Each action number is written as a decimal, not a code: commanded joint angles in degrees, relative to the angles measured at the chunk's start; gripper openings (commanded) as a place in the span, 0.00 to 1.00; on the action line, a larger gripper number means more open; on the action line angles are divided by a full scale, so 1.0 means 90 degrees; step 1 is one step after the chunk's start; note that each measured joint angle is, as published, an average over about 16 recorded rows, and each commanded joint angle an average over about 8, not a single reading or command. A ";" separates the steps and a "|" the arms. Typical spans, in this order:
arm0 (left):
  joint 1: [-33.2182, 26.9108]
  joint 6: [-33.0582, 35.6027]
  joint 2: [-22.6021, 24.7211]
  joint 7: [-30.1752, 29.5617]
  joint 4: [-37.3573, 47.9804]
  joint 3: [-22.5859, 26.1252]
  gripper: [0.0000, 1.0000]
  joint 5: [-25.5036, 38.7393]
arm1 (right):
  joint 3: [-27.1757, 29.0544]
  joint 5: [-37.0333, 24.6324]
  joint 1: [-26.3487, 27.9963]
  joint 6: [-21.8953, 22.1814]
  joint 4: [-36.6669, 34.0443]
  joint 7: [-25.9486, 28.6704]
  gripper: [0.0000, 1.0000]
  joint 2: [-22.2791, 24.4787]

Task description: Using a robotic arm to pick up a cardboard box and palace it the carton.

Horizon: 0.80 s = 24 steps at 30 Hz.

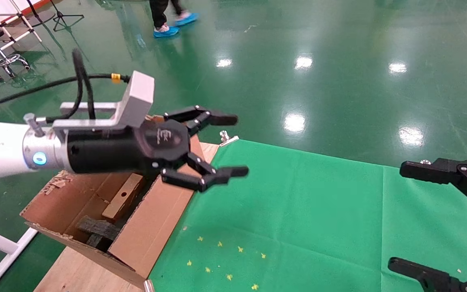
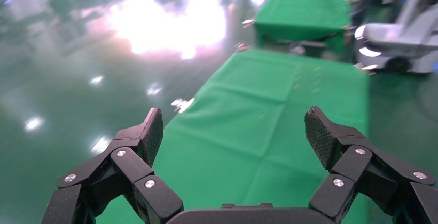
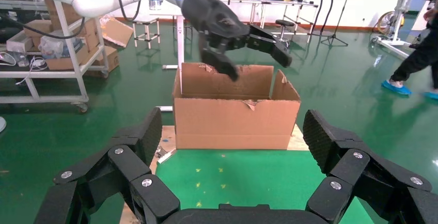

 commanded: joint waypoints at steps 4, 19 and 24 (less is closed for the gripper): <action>0.0495 0.0080 -0.0012 0.0039 -0.0631 -0.0207 1.00 -0.0538 | -0.0001 0.0001 0.0000 0.0001 0.0000 -0.0001 1.00 0.0001; 0.1143 0.0191 -0.0027 0.0088 -0.1449 -0.0482 1.00 -0.1254 | -0.0002 0.0004 -0.0001 0.0003 -0.0003 -0.0002 1.00 0.0002; 0.1090 0.0181 -0.0027 0.0087 -0.1381 -0.0459 1.00 -0.1193 | -0.0002 0.0004 -0.0001 0.0003 -0.0002 -0.0002 1.00 0.0002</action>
